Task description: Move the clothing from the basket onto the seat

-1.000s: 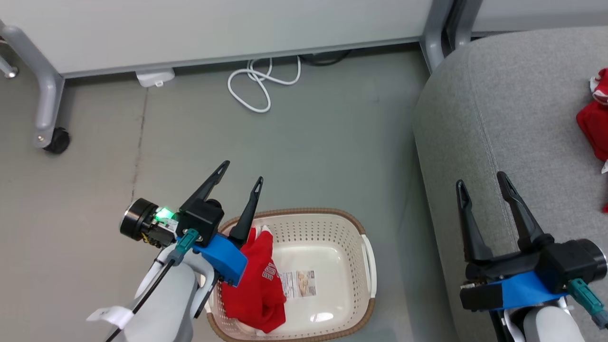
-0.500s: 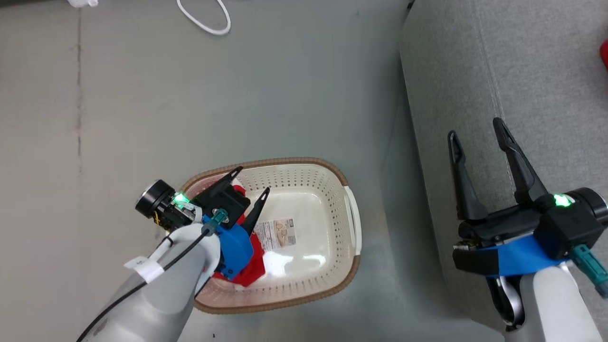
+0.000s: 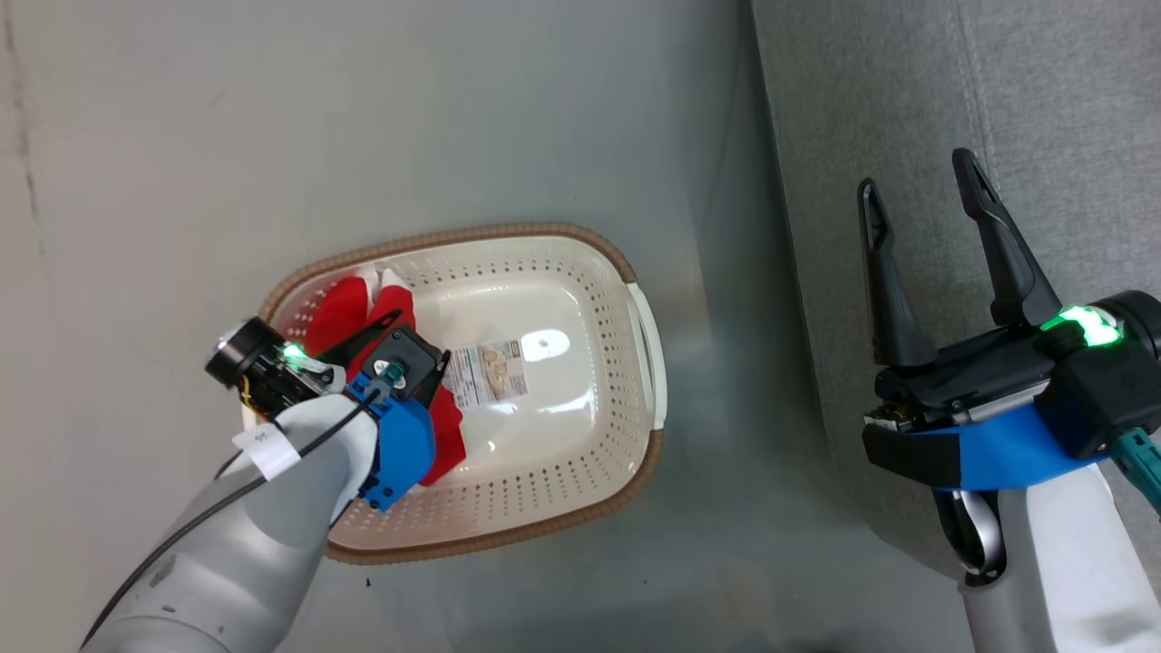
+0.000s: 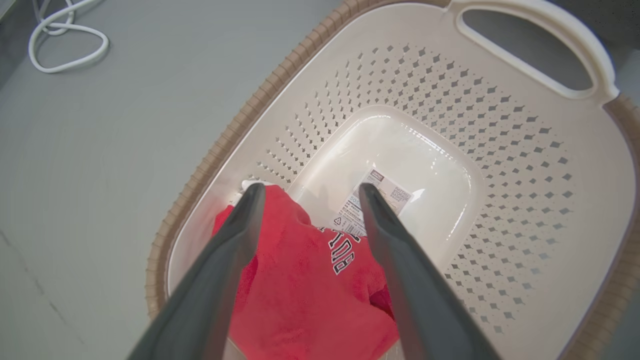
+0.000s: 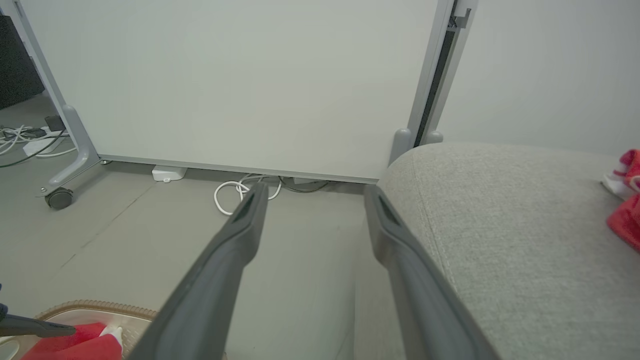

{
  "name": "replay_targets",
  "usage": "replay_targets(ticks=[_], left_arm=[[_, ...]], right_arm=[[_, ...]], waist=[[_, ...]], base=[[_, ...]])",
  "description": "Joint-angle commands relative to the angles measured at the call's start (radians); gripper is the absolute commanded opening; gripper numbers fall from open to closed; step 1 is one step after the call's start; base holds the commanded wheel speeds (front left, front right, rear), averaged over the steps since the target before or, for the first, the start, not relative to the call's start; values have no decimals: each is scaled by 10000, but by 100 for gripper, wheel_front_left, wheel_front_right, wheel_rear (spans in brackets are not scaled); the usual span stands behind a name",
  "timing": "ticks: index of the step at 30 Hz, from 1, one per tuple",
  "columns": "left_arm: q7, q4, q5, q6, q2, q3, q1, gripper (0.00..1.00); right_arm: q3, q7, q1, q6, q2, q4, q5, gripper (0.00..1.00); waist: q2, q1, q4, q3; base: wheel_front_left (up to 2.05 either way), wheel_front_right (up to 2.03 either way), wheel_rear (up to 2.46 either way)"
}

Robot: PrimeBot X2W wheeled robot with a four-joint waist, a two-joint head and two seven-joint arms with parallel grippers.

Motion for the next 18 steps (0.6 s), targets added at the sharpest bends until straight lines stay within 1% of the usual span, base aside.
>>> replay_targets(ticks=[1,7,12,18], left_arm=[[100,156,-78,-3,60,-121,-270,100],[684,658,-171,9,203,-413,-804,100],[1071,837,-56,212,236,-565,-1127,100],[1752,911,17,202,284,-786,-1441,100]], right_arm=[[30,-6,-190,1,-7,-77,17,100],[-49,-6,-302,1,42,-230,-66,100],[-114,-6,-328,1,78,-376,-108,100],[-158,-6,-394,1,122,-542,-104,100]], waist=[[0,-2,16,184],[0,-2,-60,801],[0,-2,-83,1226],[0,-2,-120,1668]], base=[[0,0,0],[0,0,0],[0,0,0],[0,0,0]])
